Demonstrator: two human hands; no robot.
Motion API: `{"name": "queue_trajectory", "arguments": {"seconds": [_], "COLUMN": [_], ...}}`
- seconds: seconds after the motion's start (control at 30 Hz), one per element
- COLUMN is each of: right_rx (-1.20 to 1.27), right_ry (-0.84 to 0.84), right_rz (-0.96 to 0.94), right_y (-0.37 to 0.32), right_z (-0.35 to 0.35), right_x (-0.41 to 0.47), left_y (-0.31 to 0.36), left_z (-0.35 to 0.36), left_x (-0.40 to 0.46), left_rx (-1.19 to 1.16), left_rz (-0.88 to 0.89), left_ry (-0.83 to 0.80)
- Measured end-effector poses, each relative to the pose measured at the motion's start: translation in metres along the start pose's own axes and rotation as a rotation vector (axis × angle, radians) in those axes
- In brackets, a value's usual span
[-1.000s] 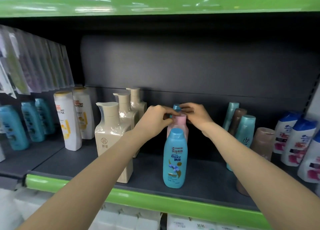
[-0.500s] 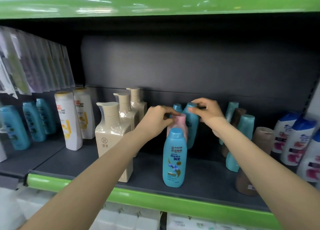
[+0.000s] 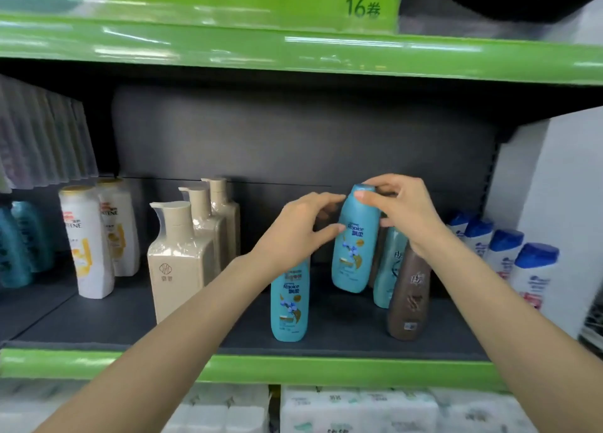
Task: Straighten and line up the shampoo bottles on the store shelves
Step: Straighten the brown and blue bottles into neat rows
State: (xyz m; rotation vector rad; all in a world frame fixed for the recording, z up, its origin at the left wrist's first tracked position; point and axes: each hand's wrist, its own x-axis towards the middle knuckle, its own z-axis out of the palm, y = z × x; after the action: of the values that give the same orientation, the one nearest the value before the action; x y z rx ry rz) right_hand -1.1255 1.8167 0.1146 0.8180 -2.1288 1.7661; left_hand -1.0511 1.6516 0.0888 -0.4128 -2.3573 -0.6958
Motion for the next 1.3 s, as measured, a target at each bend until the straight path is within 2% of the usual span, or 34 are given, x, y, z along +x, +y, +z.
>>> {"name": "queue_trajectory", "arguments": {"seconds": [0.17,0.27,0.43,0.57,0.7,0.8,0.93,1.1,1.2,1.3], "right_rx": [0.127,0.272,0.553,0.694,0.552,0.544,0.677,0.836,0.99,1.031], "right_ry": [-0.031,-0.077,-0.121,-0.158,-0.192,-0.132,-0.094,-0.099,-0.072,-0.095], "right_rz": [0.061,0.092,0.147,0.189,0.255,0.274,0.284,0.255,0.289,0.305], "right_y": [-0.001,0.0,0.008,0.011,0.009,0.011,0.01,0.017,0.021,0.026], "right_z": [-0.011,-0.019,-0.026,-0.017,0.0,0.016,0.023,0.02,0.017,0.019], "right_x": [-0.022,-0.028,-0.036,-0.043,-0.054,-0.06,-0.062,-0.057,-0.055,-0.056], "left_y": [0.016,0.015,0.008,0.012,0.015,0.014,0.01,-0.006,-0.012,-0.011], "left_z": [0.016,0.02,0.016,0.01,0.007,0.007,0.004,-0.002,-0.007,-0.009], "left_x": [-0.006,-0.016,-0.039,-0.048,-0.055,-0.06,-0.066,-0.074,-0.079,-0.082], "left_rx": [-0.106,-0.24,-0.259,-0.152,0.035,0.265,0.314,0.086,0.003,-0.021], "left_rz": [-0.039,-0.074,-0.108,-0.077,-0.077,-0.052,-0.018,-0.027,-0.037,-0.026], "left_ry": [-0.044,-0.086,-0.08,0.054,0.153,0.152,0.118,0.003,0.015,0.03]}}
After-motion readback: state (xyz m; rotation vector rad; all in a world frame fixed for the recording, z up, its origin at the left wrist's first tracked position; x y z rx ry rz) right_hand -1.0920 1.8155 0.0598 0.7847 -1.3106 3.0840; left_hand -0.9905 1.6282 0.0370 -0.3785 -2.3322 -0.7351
